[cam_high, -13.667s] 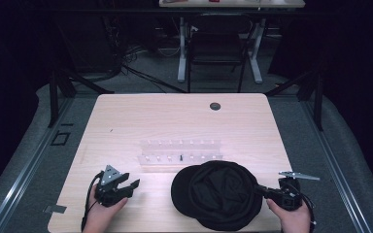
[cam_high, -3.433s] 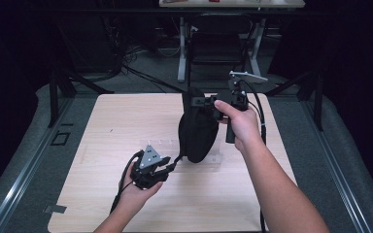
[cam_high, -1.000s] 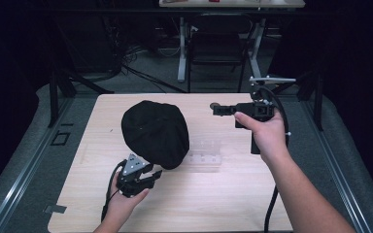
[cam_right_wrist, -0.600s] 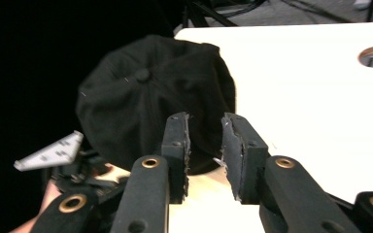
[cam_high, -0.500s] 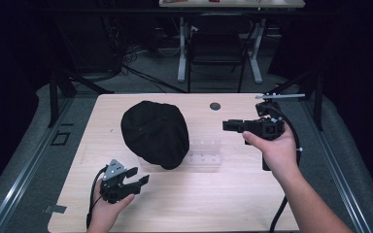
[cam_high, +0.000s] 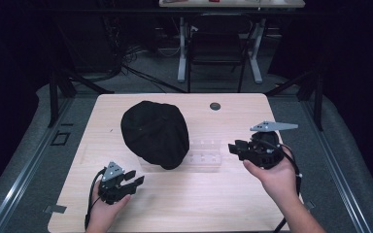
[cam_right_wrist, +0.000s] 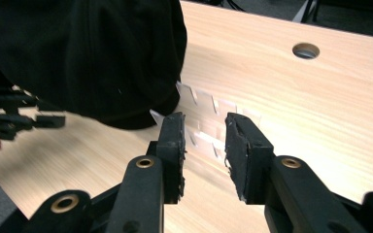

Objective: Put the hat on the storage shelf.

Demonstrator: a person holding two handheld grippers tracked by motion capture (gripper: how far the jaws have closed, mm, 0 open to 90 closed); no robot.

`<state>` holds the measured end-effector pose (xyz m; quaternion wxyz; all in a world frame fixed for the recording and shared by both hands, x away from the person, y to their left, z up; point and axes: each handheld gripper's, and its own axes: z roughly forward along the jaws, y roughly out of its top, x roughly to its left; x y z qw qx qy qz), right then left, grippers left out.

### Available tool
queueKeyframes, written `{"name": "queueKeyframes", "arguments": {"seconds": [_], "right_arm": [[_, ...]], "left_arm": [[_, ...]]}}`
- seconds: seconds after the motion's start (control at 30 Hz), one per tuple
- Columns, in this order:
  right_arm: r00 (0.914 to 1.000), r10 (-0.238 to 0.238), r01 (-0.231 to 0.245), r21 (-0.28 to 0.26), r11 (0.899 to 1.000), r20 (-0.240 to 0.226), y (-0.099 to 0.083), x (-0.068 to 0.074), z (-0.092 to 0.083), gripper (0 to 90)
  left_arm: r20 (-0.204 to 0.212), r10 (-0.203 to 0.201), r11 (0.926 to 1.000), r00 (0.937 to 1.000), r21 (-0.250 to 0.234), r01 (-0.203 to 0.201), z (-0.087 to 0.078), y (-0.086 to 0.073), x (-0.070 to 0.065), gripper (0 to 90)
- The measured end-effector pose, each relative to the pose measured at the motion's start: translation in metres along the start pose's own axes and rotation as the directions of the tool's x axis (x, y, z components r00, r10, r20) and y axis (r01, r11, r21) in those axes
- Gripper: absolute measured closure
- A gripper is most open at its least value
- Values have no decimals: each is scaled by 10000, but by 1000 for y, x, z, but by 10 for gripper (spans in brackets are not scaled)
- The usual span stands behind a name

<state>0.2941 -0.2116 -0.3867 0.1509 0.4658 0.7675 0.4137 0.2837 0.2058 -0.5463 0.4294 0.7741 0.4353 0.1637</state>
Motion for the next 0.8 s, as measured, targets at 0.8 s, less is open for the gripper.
{"name": "queueKeyframes", "arguments": {"seconds": [0.8], "right_arm": [[9814, -68, 57, 63, 10000, 1916, -110, -20, 20, 625]], "left_arm": [[-165, 200, 9996, 9997, -202, -203, 3, -4, -4, 503]]}}
